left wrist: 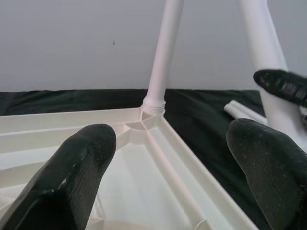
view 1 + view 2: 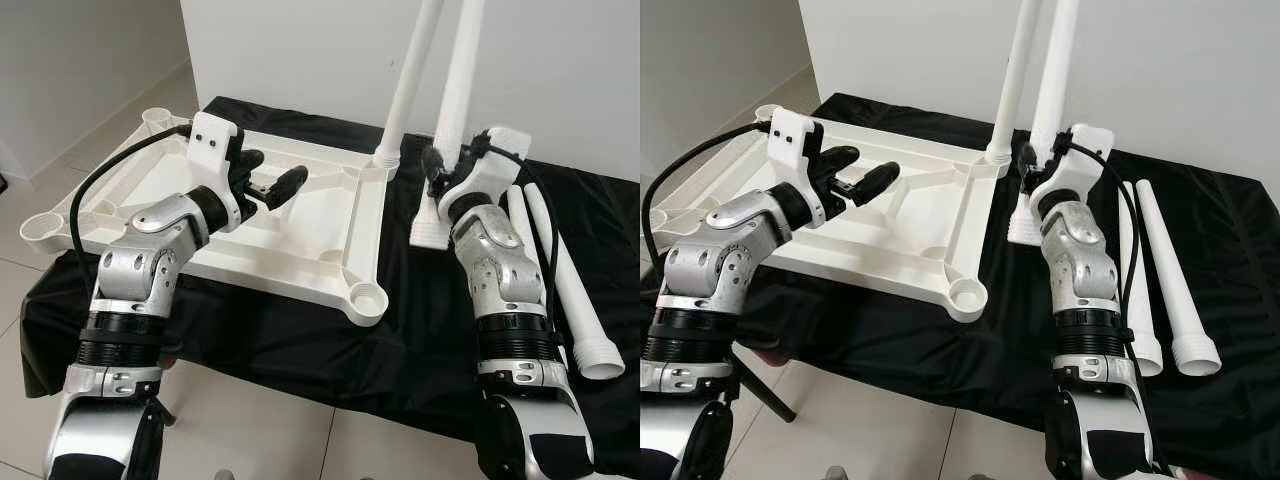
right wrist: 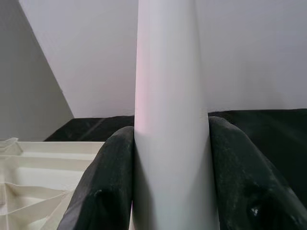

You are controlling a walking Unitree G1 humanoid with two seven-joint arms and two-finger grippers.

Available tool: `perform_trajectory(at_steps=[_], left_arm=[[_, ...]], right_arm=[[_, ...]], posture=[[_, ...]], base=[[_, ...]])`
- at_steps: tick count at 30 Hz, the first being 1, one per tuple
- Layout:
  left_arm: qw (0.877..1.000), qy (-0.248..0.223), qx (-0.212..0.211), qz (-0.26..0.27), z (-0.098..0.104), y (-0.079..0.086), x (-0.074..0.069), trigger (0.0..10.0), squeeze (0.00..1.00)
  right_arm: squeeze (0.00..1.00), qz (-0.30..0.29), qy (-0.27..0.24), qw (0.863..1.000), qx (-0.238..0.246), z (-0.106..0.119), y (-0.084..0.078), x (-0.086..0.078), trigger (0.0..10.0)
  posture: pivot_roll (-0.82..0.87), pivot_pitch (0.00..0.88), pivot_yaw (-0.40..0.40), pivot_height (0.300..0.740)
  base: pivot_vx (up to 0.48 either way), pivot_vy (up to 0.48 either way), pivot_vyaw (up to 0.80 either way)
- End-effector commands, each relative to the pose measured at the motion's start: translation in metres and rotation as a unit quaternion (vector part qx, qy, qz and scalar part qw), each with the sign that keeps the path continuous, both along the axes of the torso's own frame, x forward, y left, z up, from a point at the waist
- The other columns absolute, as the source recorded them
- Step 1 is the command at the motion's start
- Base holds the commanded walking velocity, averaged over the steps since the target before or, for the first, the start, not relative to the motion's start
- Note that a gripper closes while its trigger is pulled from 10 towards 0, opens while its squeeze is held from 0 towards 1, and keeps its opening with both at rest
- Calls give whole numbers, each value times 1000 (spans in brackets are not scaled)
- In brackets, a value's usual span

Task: Building children table

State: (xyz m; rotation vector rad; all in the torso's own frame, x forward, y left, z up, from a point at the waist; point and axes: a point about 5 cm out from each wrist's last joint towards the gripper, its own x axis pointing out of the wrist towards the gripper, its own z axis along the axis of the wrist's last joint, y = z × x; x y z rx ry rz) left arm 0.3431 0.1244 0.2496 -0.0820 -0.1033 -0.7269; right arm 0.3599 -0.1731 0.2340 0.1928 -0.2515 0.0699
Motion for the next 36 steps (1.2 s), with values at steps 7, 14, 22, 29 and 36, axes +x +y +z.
perform_trajectory(at_steps=[7,14,22,29,36], left_arm=[[995,8,-73,-66,19,-15,0,10000,0],[985,17,-100,-142,33,-35,-6,10000,0],[977,28,-115,-179,42,-47,-7,10000,0],[973,37,-129,-190,57,-46,1,10000,0],[970,43,-134,-199,66,-46,6,10000,0]], right_arm=[[0,64,-62,996,-4,10,9,-3,10000],[0,135,-98,985,-45,8,20,-2,10000],[0,224,-119,964,-74,3,32,-6,10000],[0,284,-125,945,-101,-2,36,-8,10000],[0,325,-128,929,-124,-6,40,-13,10000]], posture=[[5,0,-71,740],[18,0,-70,740],[27,0,-71,740],[23,0,-62,740],[16,0,-52,740]], base=[[0,0,0],[0,0,0],[0,0,0],[0,0,0],[0,0,0]])
